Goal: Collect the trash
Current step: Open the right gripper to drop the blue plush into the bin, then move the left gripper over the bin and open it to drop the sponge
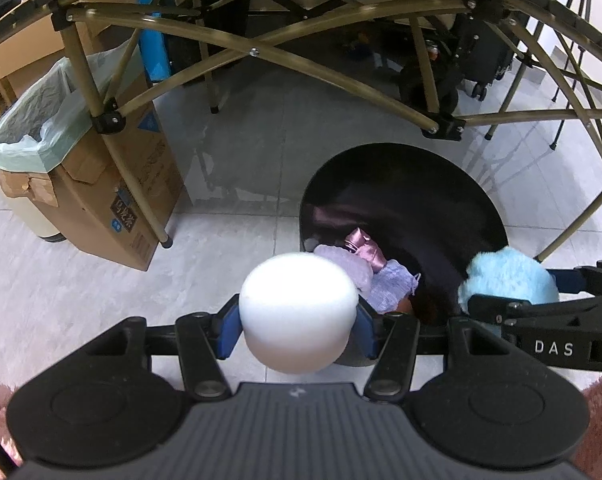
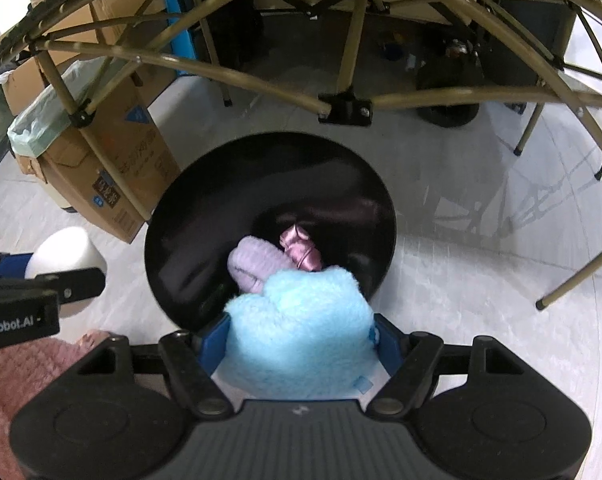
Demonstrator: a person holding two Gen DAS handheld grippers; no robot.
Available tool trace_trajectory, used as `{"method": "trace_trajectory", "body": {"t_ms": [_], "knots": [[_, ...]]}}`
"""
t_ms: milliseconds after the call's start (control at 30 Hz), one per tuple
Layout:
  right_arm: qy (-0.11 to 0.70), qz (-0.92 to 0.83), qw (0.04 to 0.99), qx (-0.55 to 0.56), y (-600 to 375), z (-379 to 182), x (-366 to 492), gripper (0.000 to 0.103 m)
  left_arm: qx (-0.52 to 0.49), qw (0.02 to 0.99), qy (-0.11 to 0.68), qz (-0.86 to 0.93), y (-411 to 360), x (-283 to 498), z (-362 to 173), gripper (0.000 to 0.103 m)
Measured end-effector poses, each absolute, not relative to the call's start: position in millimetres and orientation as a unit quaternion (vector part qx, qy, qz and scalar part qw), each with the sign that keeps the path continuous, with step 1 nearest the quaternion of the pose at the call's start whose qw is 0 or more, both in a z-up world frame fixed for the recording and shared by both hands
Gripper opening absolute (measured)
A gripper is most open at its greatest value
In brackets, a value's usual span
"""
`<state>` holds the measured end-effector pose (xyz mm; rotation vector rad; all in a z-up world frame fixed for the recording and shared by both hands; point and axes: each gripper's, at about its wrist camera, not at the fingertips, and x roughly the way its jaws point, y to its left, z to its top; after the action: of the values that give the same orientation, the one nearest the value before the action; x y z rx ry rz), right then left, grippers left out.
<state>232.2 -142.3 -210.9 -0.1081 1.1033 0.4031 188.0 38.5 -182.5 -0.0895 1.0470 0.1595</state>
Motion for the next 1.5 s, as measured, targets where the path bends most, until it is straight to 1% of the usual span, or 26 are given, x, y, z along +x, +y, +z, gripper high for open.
{"method": "trace_trajectory", "body": {"t_ms": [367,467,500,567,600,633,700,733,767,1500], "knots": [[0.488,0.208,0.846,-0.061,-128,-215,258,0.073,-0.049,0.860,0.499,0.092,46,198,-183,0.057],[0.481,0.217,0.847,-0.059,-126,-216,261,0.075,-0.051,0.860,0.499,0.095,48,200,-183,0.057],[0.480,0.221,0.847,-0.056,-125,-217,262,0.076,-0.051,0.860,0.499,0.095,49,201,-183,0.057],[0.480,0.225,0.846,-0.050,-126,-217,264,0.084,-0.052,0.860,0.499,0.097,49,201,-183,0.057],[0.481,0.226,0.846,-0.047,-126,-218,264,0.091,-0.052,0.860,0.499,0.097,49,201,-183,0.057],[0.479,0.226,0.847,-0.045,-126,-218,264,0.096,-0.052,0.860,0.499,0.097,49,202,-183,0.057],[0.472,0.225,0.851,-0.048,-127,-217,264,0.098,-0.052,0.860,0.498,0.098,49,203,-183,0.057],[0.470,0.223,0.853,-0.050,-126,-216,264,0.102,-0.052,0.860,0.498,0.098,49,203,-183,0.057],[0.468,0.221,0.854,-0.052,-126,-216,264,0.103,-0.052,0.860,0.498,0.098,49,203,-184,0.057],[0.462,0.178,0.867,-0.058,-144,-210,260,0.103,-0.038,0.864,0.495,0.089,38,214,-184,0.057]]}}
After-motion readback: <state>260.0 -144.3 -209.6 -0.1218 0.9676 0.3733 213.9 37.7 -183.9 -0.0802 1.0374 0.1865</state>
